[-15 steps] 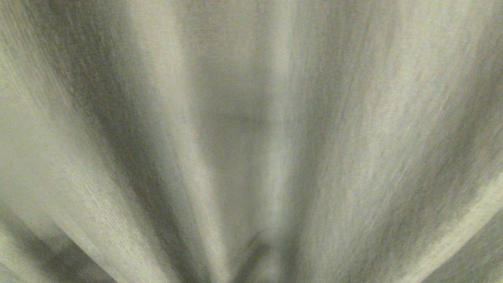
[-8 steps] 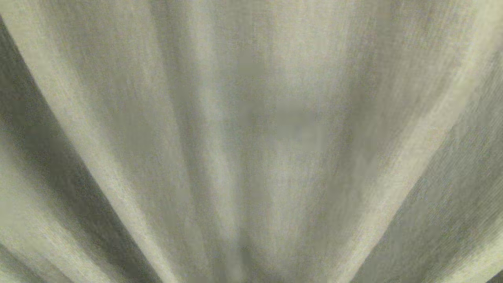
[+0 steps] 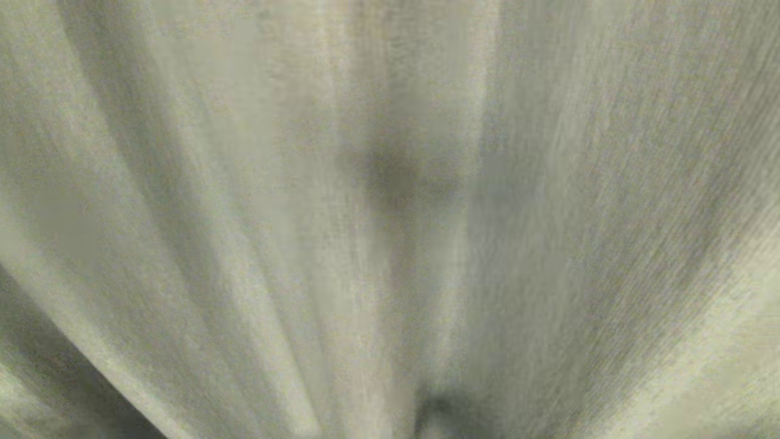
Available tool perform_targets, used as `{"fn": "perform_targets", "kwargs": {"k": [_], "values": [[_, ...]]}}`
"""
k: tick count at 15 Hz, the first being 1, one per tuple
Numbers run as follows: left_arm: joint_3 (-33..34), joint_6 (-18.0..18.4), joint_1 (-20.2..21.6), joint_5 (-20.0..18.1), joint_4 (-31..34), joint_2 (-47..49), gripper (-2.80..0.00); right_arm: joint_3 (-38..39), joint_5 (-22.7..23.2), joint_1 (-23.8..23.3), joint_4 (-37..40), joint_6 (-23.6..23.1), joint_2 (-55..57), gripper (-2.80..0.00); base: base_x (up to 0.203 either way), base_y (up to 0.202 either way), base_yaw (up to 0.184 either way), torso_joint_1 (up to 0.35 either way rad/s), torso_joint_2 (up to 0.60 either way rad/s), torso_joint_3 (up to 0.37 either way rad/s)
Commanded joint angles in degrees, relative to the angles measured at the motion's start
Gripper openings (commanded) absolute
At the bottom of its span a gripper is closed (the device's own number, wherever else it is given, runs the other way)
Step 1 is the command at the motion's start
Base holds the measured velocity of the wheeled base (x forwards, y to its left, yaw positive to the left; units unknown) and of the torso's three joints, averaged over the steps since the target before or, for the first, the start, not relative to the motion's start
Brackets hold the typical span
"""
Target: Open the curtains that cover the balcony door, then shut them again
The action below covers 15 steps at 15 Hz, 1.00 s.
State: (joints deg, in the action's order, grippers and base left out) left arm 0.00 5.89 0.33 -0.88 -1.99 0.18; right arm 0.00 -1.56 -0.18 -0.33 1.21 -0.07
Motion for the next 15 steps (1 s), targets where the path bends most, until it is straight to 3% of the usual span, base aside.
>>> {"fn": "perform_targets", "kwargs": {"k": [1,15], "values": [[0.0,0.0,0.02,0.0,-0.03,-0.09,-2.8,0.0,-0.02,0.01,-0.02,0.02,0.07,-2.8,0.0,-0.196,0.002,-0.002,0.0,0.002],[0.0,0.35,0.02,-0.09,-0.03,-0.09,-2.8,0.0,-0.02,0.01,-0.02,0.02,0.07,-2.8,0.0,-0.19,0.003,0.002,0.0,0.003]]}}
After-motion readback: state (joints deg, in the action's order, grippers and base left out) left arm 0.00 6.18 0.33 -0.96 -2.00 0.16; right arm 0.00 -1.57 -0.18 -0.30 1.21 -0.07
